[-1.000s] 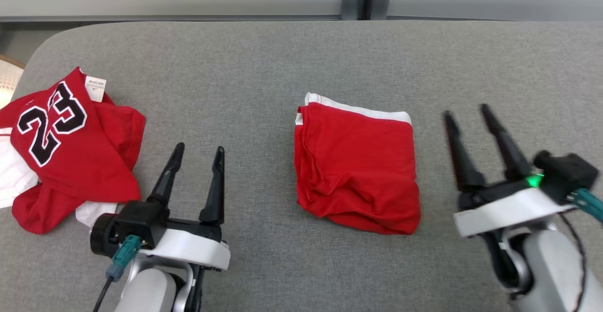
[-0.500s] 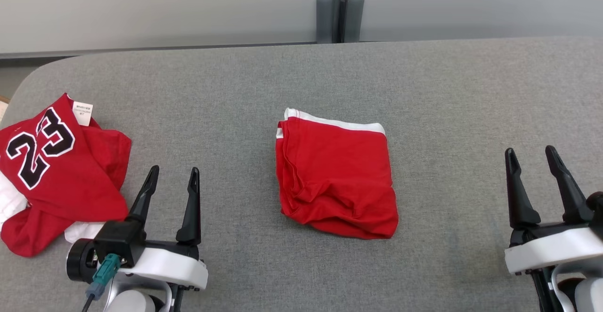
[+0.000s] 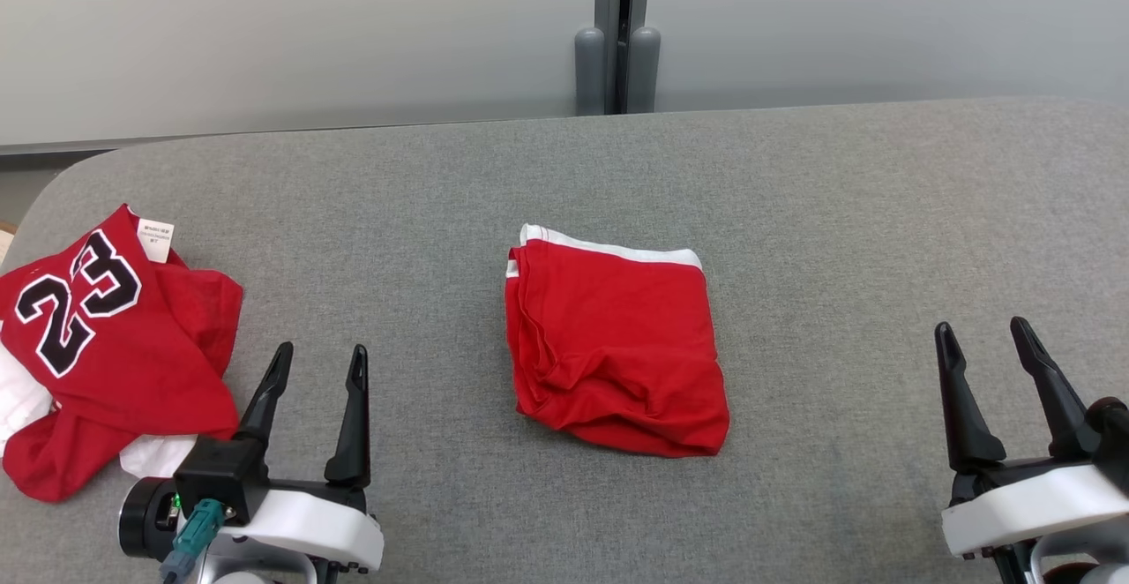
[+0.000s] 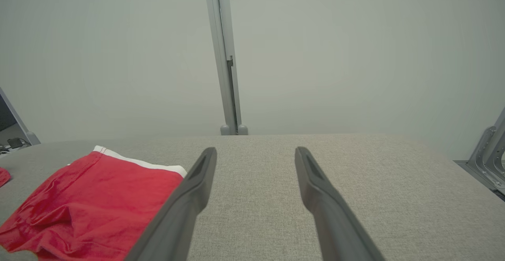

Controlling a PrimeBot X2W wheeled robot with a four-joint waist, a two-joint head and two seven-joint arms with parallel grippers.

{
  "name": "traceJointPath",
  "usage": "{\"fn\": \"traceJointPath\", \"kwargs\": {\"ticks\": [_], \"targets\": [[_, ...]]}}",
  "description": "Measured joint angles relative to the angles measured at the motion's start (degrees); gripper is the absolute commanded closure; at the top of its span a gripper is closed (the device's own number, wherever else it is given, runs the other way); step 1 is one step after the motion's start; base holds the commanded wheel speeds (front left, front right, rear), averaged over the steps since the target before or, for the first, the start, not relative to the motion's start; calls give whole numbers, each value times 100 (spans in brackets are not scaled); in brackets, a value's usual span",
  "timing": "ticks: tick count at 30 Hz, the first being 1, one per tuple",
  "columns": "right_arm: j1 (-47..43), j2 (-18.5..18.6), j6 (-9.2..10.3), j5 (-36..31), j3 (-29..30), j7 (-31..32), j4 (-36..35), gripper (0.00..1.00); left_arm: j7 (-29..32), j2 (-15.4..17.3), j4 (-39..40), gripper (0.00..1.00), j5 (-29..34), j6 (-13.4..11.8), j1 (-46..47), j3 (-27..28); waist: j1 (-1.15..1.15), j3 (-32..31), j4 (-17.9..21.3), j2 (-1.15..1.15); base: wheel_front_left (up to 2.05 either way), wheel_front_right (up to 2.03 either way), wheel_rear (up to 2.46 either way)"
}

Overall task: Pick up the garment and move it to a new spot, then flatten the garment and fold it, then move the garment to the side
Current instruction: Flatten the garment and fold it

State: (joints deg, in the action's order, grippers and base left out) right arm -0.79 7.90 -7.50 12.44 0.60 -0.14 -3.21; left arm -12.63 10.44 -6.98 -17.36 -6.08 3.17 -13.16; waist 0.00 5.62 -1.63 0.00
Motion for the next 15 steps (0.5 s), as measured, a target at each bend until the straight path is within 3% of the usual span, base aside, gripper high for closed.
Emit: {"fn": "traceJointPath", "kwargs": {"ticks": [15], "targets": [[-10, -3, 0, -5, 48, 64, -63, 0, 1, 11, 31, 0, -32, -23, 44, -68, 0, 67, -101, 0, 0, 0, 0]]}}
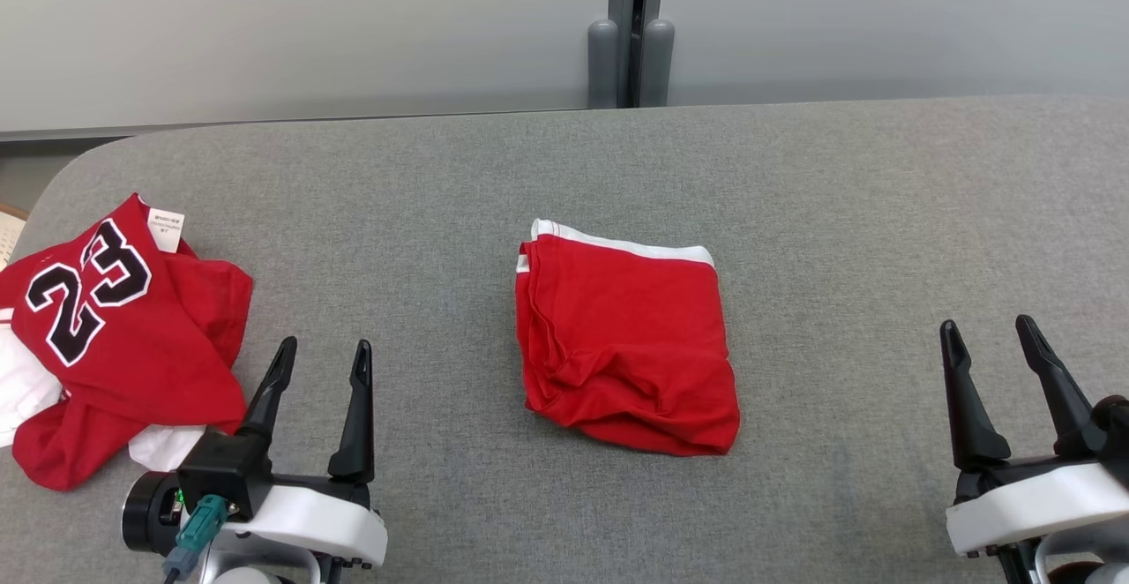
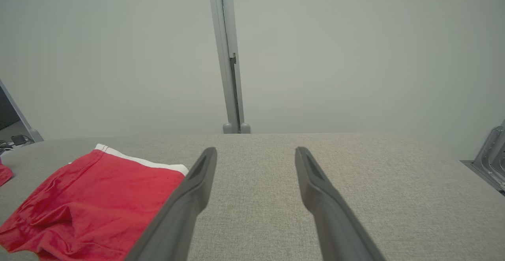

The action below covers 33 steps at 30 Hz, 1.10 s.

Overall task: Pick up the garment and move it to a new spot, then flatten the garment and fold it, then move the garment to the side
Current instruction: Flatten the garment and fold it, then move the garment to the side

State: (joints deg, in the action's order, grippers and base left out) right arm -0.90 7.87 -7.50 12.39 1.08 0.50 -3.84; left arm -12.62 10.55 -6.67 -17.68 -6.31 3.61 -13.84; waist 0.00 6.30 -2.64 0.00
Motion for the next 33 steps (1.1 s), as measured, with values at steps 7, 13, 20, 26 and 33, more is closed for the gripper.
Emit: {"fn": "traceJointPath", "kwargs": {"ticks": [7, 13, 20, 26, 33], "targets": [[0, -14, 0, -2, -1, 2, 1, 0, -1, 11, 1, 0, -7, -33, 8, -12, 0, -21, -7, 0, 0, 0, 0], [-36, -31, 0, -2, -20, 4, 36, 0, 0, 40, -4, 0, -33, -62, -28, -35, 0, -115, 2, 0, 0, 0, 0], [-153, -68, 0, -15, -20, 53, 45, 0, 8, 74, -5, 0, -56, -85, -118, -63, 0, -246, 24, 0, 0, 0, 0], [-236, -89, 0, -43, -12, 79, 19, 0, 24, 99, 14, 0, -59, -133, -204, -89, 0, -317, 34, 0, 0, 0, 0], [-240, -92, 0, -53, -1, 114, -20, 0, 33, 123, 42, 0, -59, -168, -204, -107, 0, -308, 34, 0, 0, 0, 0]]}}
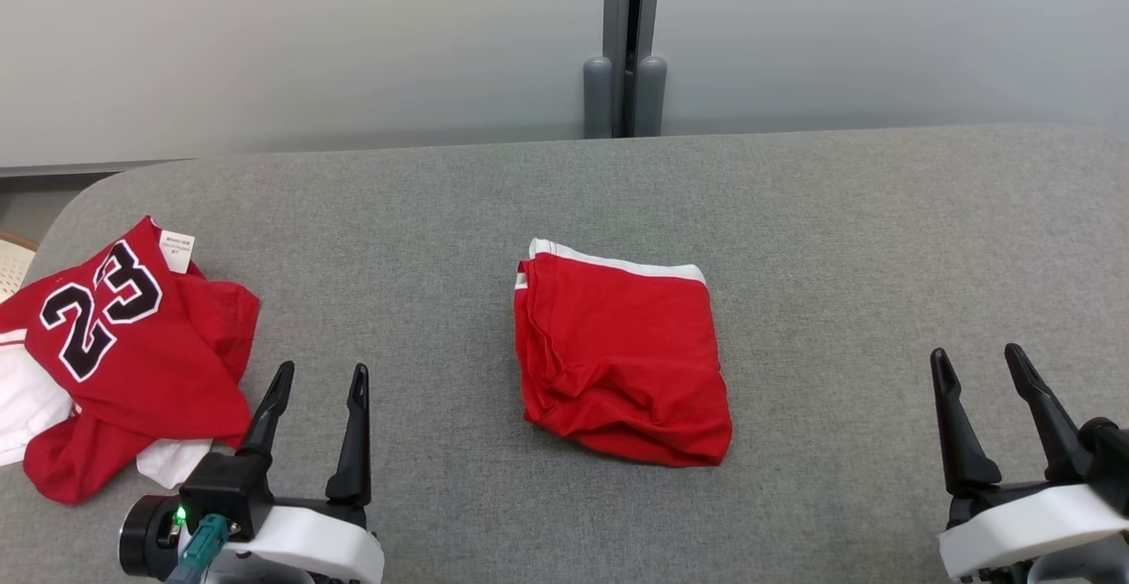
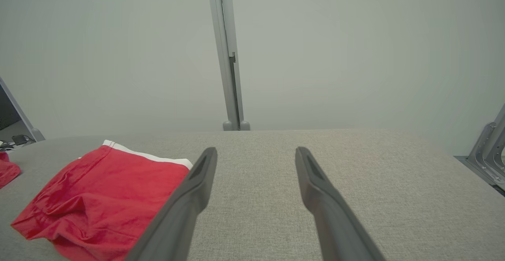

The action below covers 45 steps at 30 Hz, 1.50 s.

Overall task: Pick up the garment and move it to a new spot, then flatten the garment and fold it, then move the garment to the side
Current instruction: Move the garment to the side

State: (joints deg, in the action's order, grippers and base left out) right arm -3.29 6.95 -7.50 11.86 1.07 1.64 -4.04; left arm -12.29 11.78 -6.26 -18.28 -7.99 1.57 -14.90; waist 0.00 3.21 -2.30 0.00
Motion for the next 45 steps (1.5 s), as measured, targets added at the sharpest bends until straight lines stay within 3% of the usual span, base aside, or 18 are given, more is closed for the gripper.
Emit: {"fn": "traceJointPath", "kwargs": {"ticks": [13, 20, 26, 36, 42, 43, 44, 45], "targets": [[-4, 1, 0, -8, 26, 31, -22, 0, -8, 19, 18, 0, -9, -33, 41, -45, 0, 40, -63, 0, 0, 0, 0], [65, 90, 0, 33, -2, 98, 235, 0, -54, -33, 53, 0, -4, -13, 295, -137, 0, 156, -328, 0, 0, 0, 0], [491, 118, 0, 237, -219, 70, 1022, 0, -144, -207, 35, 0, 21, 46, 678, -250, 0, 374, -738, 0, 0, 0, 0], [1454, -197, 1, 588, -616, -176, 2865, 0, -256, -516, -134, 0, 75, 221, 1101, -404, 0, 813, -1447, 0, 0, 0, 0], [1655, -248, 1, 823, -670, -224, 3418, 2, -266, -581, -113, 0, 140, 245, 1152, -338, 0, 956, -1644, 0, 0, 0, 0], [1679, -242, 1, 817, -710, -224, 3445, 71, -269, -592, -85, 0, 163, 246, 1151, -314, 0, 962, -1634, 0, 0, 0, 0], [1709, -243, 1, 839, -748, -223, 3471, 100, -270, -595, -54, 0, 176, 245, 1151, -282, 0, 965, -1611, 0, 0, 0, 0], [1742, -247, 1, 856, -801, -223, 3490, 100, -270, -591, -32, 0, 208, 246, 1151, -263, 0, 971, -1580, 0, 0, 0, 0]]}}
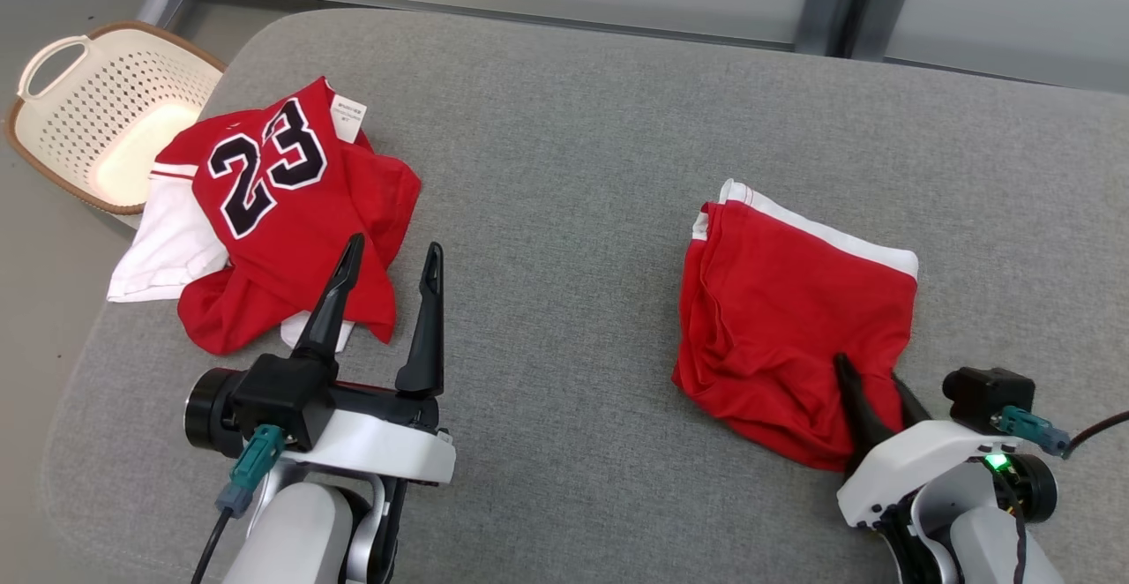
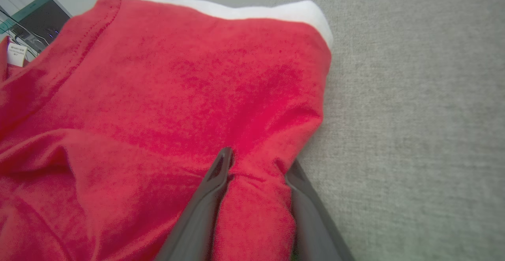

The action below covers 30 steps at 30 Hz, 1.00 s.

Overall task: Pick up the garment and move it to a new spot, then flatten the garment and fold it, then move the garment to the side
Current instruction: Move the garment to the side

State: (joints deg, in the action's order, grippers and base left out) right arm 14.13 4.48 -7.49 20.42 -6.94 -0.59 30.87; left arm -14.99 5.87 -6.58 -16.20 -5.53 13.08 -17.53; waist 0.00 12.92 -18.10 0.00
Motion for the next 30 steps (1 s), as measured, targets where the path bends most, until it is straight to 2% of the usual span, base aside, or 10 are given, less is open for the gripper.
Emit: {"fn": "traceJointPath", "kwargs": {"ticks": [6, 9, 16, 24, 26, 28, 30], "targets": [[69, 48, 0, -44, -391, -109, -22, 100, 0, 30, 97, 0, 124, 40, -2, 75, 0, 39, 240, 0, 0, 0, 0], [130, 158, -8, -67, -694, -194, -66, 100, 0, 78, 165, 0, 185, 59, -8, 112, 0, 63, 499, 0, 0, 0, 0], [164, 688, -8, 40, -1291, -403, -153, 100, 2, 216, 283, 0, 314, 140, 42, 57, 0, 108, 1362, 0, 0, 0, 0], [326, 1243, -7, 291, -1672, -501, -41, 100, 272, 352, 458, 0, 434, 252, 211, -159, 0, 173, 2460, 0, 0, 0, 0], [587, 1403, -7, 397, -1831, -560, 0, 100, 396, 382, 570, 0, 498, 308, 333, -257, 0, 246, 2793, 0, 0, 0, 0], [708, 1466, -7, 428, -1880, -593, 33, 100, 438, 390, 597, 0, 511, 327, 383, -293, 0, 286, 2883, 0, 0, 0, 0], [1123, 1695, -7, 487, -2033, -671, 181, 100, 541, 390, 699, 0, 579, 357, 527, -407, 0, 495, 3058, 0, 0, 0, 0]]}}
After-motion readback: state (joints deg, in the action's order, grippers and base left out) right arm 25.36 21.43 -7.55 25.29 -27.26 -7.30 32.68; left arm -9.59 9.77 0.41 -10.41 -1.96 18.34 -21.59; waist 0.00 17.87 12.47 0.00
